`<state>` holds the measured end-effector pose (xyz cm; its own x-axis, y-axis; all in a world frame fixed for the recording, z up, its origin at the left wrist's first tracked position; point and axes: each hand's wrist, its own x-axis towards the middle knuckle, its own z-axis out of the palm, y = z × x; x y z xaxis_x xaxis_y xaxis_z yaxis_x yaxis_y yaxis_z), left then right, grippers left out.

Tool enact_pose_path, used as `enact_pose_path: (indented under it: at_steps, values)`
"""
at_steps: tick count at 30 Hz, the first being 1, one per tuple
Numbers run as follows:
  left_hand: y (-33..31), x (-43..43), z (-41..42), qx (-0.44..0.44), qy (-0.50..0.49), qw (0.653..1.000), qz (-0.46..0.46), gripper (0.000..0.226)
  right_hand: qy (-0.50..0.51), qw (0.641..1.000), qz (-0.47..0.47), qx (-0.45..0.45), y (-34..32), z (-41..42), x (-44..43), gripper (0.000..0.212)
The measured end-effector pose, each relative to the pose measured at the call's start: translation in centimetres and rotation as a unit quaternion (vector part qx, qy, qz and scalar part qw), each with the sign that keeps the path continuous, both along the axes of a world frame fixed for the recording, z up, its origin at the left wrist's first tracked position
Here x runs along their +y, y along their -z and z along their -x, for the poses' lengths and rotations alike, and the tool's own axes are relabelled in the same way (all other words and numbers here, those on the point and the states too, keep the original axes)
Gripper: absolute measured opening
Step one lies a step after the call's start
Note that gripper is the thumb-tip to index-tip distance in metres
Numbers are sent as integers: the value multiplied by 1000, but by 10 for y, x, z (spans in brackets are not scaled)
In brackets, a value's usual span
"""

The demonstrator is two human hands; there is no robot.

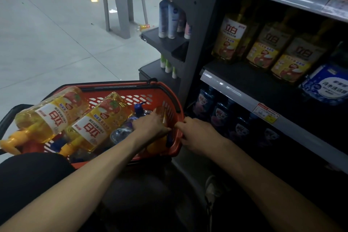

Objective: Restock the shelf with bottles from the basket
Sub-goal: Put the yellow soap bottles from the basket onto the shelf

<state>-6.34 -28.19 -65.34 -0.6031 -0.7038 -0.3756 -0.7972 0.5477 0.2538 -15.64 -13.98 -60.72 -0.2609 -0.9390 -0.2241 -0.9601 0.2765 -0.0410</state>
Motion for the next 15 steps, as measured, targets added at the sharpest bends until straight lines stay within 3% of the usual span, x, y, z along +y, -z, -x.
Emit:
enact_pose_path:
  at_steps: [7,12,15]
  values:
    - [-1,-15,9,-39,-23,997,-70,73,9,1000,-1,-19,1,5,3,25]
    - [-20,-27,10,-11,-45,984,-174,46,21,999,10,-28,-3,11,7,28]
    - [-49,-30,2,25,-95,960,-263,58,22,999,4,-32,-8,14,11,34]
